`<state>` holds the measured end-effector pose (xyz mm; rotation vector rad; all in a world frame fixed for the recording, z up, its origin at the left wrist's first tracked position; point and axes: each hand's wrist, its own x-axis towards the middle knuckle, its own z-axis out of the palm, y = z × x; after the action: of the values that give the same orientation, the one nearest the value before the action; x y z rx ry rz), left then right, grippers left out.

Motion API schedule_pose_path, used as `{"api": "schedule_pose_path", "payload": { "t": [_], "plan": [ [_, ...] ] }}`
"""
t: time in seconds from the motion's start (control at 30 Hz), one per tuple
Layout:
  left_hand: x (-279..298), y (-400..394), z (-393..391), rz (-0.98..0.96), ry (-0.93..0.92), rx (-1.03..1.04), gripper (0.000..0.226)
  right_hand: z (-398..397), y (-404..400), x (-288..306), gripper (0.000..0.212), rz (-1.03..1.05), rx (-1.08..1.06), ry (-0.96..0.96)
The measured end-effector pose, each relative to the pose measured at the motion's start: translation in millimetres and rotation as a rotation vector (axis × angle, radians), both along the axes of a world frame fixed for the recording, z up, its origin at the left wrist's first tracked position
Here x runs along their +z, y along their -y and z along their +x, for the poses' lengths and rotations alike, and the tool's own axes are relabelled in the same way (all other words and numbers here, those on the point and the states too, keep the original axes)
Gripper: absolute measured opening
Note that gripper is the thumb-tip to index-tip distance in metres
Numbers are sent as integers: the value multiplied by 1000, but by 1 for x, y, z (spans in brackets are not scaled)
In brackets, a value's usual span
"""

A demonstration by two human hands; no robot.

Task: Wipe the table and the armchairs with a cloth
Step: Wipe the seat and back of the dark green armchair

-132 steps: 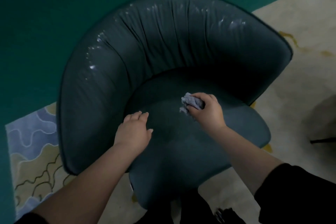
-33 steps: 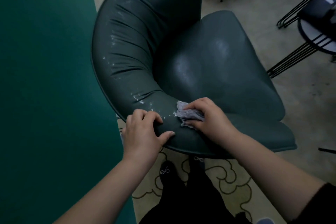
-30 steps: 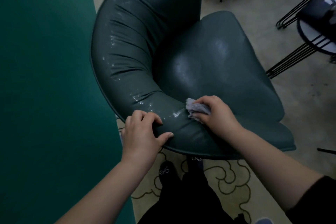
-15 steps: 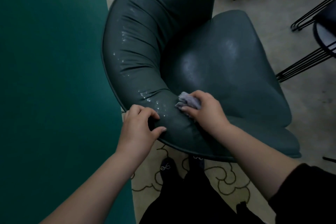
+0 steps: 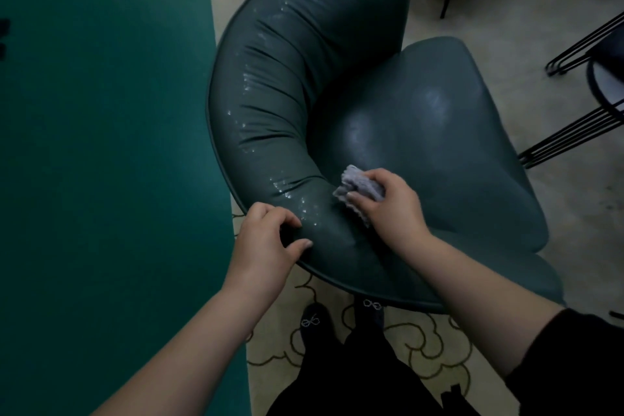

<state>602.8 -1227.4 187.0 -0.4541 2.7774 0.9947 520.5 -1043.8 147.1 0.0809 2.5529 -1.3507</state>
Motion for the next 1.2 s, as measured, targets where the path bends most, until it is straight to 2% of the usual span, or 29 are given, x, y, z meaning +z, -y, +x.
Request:
{"api": "schedule_pose_path", "payload": {
  "t": [0.1, 0.17, 0.23, 0.33, 0.43, 0.5, 0.57, 0.63, 0.7, 0.77, 0.83, 0.93, 1.0, 1.1, 1.2],
  "plan": [
    [0, 5, -1, -68, -75, 61, 29, 11, 32, 8, 43, -129, 137, -63],
    [-1, 10, 0, -166, -95, 86, 34, 23, 49, 6, 51, -129, 303, -85],
    [0, 14, 1, -205, -76, 77, 41, 24, 49, 0, 48, -102, 347, -153],
    [1, 20, 3, -225, -39, 29, 48, 8, 34, -3, 36, -51, 262, -107],
    [4, 27, 4, -206, -19, 11, 51, -10, 11, -5, 27, 44, -30, 1],
    [3, 30, 2, -196, -8, 2, 52, -13, 12, -1, 29, -25, -123, -16],
    [2, 31, -1, -188, 8, 0, 54, -8, 34, 6, 38, -123, 6, -40],
    [0, 30, -3, -187, 7, -5, 55, 7, 58, 6, 47, -121, 215, -63],
    [-2, 30, -4, -186, -3, -14, 56, 14, 66, 1, 45, -123, 276, -129],
    [-1, 30, -5, -185, -1, -23, 56, 9, 62, -4, 38, -115, 252, -145],
    [1, 30, -7, -178, 15, -29, 54, 0, 55, -6, 29, -53, 199, -69],
    [3, 32, -8, -157, 33, -28, 51, -14, 41, -8, 26, -38, -18, 57],
    [3, 33, -8, -152, 44, -19, 50, -14, 42, -3, 27, -110, -120, 58],
    [1, 33, -9, -163, 53, -8, 52, -1, 69, 7, 40, -204, 68, 26],
    [0, 32, -8, -167, 60, -2, 55, 7, 86, 0, 45, -116, 245, -80]
  ]
}}
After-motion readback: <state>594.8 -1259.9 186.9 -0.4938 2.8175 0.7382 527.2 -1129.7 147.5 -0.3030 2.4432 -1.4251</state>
